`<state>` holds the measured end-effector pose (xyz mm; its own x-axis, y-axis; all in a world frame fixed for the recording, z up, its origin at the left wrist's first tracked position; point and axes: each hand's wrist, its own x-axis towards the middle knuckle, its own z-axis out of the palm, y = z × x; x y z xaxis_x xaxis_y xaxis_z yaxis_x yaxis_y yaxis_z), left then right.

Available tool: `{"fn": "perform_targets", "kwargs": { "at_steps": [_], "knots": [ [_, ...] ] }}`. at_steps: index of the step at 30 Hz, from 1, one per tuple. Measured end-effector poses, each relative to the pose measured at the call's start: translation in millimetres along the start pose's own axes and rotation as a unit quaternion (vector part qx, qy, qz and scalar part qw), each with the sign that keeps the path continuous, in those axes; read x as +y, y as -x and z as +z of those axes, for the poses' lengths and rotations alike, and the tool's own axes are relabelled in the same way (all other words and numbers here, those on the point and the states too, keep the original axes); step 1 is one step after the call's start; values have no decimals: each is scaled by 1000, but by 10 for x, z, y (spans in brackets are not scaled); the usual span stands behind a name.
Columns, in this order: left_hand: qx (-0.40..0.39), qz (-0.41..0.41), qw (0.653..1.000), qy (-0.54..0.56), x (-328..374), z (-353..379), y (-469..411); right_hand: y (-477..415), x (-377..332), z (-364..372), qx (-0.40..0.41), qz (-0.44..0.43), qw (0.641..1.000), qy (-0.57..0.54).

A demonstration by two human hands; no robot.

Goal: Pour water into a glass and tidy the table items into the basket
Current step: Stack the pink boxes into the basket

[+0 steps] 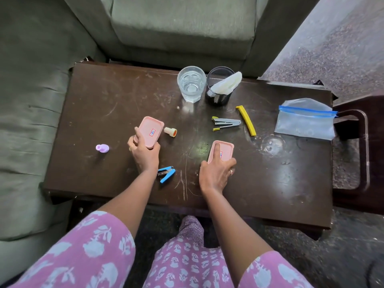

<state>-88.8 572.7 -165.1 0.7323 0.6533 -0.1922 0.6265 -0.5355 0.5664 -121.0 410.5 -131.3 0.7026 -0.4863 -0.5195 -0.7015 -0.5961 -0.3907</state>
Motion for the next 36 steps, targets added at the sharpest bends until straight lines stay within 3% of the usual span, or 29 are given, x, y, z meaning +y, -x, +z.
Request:
{"fn": "perform_targets", "kwargs": {
  "at_steps": [7, 18, 22, 26, 32, 36],
  "knots": [
    [52, 86, 994, 49, 212, 78, 529, 35, 70, -47, 37, -54, 997, -37],
    [-79, 262, 958, 87, 1131, 588, 1362, -457, 421, -764, 194, -42, 972, -123],
    [-147, 276, 942, 122, 1657, 856, 1634, -750, 604, -1238, 303, -52, 937, -168],
    [-158, 342, 916, 139, 2337, 1138, 2006, -1083, 867, -1809, 395, -40, 897, -194],
    [-238, 374, 873, 200, 3440, 1548, 2658, -1539, 1268, -2824, 493, 6, 829, -264],
    [-275, 454, 825, 195, 4114, 1789, 3004, -1824, 1530, -3410, 518, 11, 809, -276]
  ]
}}
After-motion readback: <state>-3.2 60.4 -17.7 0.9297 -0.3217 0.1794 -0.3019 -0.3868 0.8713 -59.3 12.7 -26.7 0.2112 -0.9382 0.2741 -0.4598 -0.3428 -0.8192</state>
